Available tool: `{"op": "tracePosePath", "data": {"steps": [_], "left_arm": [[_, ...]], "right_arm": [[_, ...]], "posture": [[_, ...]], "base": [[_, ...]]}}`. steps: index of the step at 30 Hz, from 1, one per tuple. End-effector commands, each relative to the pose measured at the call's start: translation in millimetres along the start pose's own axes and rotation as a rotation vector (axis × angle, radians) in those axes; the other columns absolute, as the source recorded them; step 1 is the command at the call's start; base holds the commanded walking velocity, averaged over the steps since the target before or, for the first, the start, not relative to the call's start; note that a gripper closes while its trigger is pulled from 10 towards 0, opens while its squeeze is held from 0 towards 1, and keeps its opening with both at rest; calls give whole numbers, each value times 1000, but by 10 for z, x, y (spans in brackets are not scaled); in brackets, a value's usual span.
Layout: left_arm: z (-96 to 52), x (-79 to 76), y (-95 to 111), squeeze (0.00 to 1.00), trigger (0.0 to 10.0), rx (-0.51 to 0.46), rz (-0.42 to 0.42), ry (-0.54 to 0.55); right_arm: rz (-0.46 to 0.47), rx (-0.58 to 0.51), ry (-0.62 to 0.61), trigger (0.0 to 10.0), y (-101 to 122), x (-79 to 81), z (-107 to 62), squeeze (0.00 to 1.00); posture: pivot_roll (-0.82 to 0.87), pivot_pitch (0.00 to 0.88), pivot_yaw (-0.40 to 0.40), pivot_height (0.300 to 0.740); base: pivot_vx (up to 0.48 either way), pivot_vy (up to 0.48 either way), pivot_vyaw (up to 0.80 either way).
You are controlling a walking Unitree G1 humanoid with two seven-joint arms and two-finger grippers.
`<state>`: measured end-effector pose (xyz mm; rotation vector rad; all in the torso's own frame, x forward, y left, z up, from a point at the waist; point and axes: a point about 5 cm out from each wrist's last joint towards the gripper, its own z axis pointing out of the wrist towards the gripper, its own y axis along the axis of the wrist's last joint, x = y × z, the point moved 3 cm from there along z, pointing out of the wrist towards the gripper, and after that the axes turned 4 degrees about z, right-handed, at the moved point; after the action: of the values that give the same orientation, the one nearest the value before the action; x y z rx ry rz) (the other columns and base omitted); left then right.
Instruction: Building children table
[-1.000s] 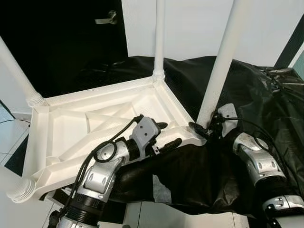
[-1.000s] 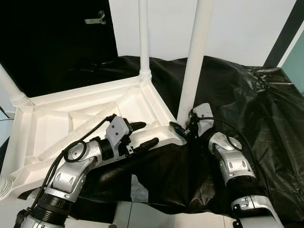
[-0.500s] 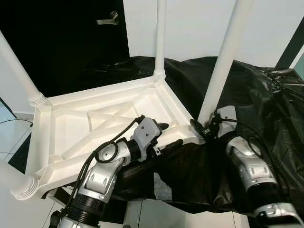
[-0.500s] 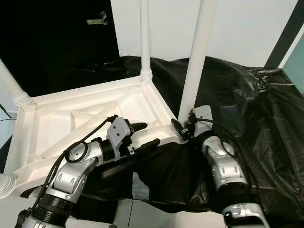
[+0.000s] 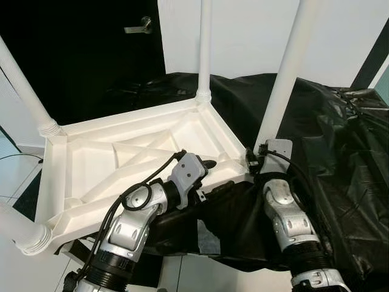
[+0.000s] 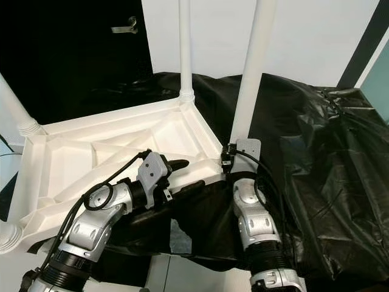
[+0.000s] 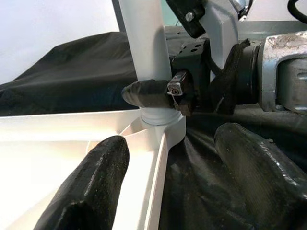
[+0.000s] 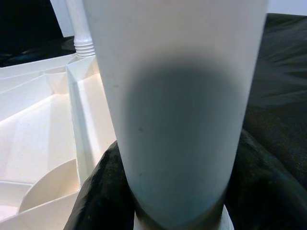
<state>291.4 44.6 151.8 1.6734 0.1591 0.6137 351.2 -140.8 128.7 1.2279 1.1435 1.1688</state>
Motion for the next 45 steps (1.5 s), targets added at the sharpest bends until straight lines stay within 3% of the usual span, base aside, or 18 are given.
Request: {"op": "tracePosePath", "data": {"steps": [1,3,4,11,12,15,22,27,32,34,36,37,40,41,42,43,44,45], "left_arm": [[-29,33,-5,0,10000,11,2,46],[-36,43,-5,0,10000,13,3,52],[-47,60,-10,0,10000,19,3,61],[-137,110,-65,0,10000,56,-14,73],[-191,131,-91,0,10000,75,-16,72],[-228,145,-107,0,10000,88,-17,71],[-789,195,-311,0,10000,281,-17,4],[-1015,149,-371,0,10000,360,-38,-18],[-1097,130,-396,0,10000,389,-47,-21],[-1223,108,-419,0,0,425,-60,-24],[-1256,101,-424,0,0,438,-67,-28],[-1273,116,-441,0,3529,456,-58,-21],[-1269,130,-460,0,3765,467,-54,-14],[-1249,171,-498,0,10000,488,-40,11],[-1232,197,-531,0,6431,505,-31,25],[-1232,197,-531,0,6431,505,-31,25],[-1199,252,-648,0,10000,570,33,55],[-1199,252,-648,0,10000,570,33,55]], "right_arm": [[2,1,-5,10000,-18,-107,-13,0],[7,-10,0,10000,8,-124,-10,0],[11,-24,6,10000,44,-141,-7,1000],[7,-72,17,10000,142,-132,-42,1000],[12,-81,26,10000,156,-115,-66,0],[16,-87,32,10000,165,-105,-82,0],[-1,-98,40,10000,114,-143,-267,0],[-6,-91,21,10000,100,-190,-302,0],[-12,-88,14,10000,92,-202,-307,0],[-9,-80,11,10000,83,-192,-303,0],[-7,-78,14,10000,84,-178,-301,0],[-4,-79,19,10000,91,-159,-299,0],[-2,-83,23,10000,101,-146,-298,0],[4,-92,28,10000,123,-136,-299,0],[2,-102,27,10000,142,-137,-302,0],[2,-102,27,10000,142,-137,-302,0],[8,-118,27,10000,179,-151,-321,0],[8,-118,27,10000,179,-151,-321,0]], "posture": [[70,0,-18,740],[71,0,-20,740],[72,0,-21,740],[70,0,-24,740],[70,0,-24,740],[70,0,-24,740],[68,0,-13,740],[64,0,-2,740],[66,0,-1,740],[75,0,-7,740],[76,0,-7,740],[79,0,-10,740],[78,0,-10,740],[75,0,-9,740],[74,0,-7,740],[74,0,-7,740],[65,0,2,740],[65,0,2,740]], "base": [[0,0,0],[0,0,0],[0,0,0],[0,0,0],[0,0,0],[0,0,0],[0,0,0],[0,0,0],[0,0,0],[0,0,0],[0,0,0],[0,0,0],[0,0,0],[0,0,0],[0,0,0],[0,0,0],[0,0,0],[0,0,0]]}}
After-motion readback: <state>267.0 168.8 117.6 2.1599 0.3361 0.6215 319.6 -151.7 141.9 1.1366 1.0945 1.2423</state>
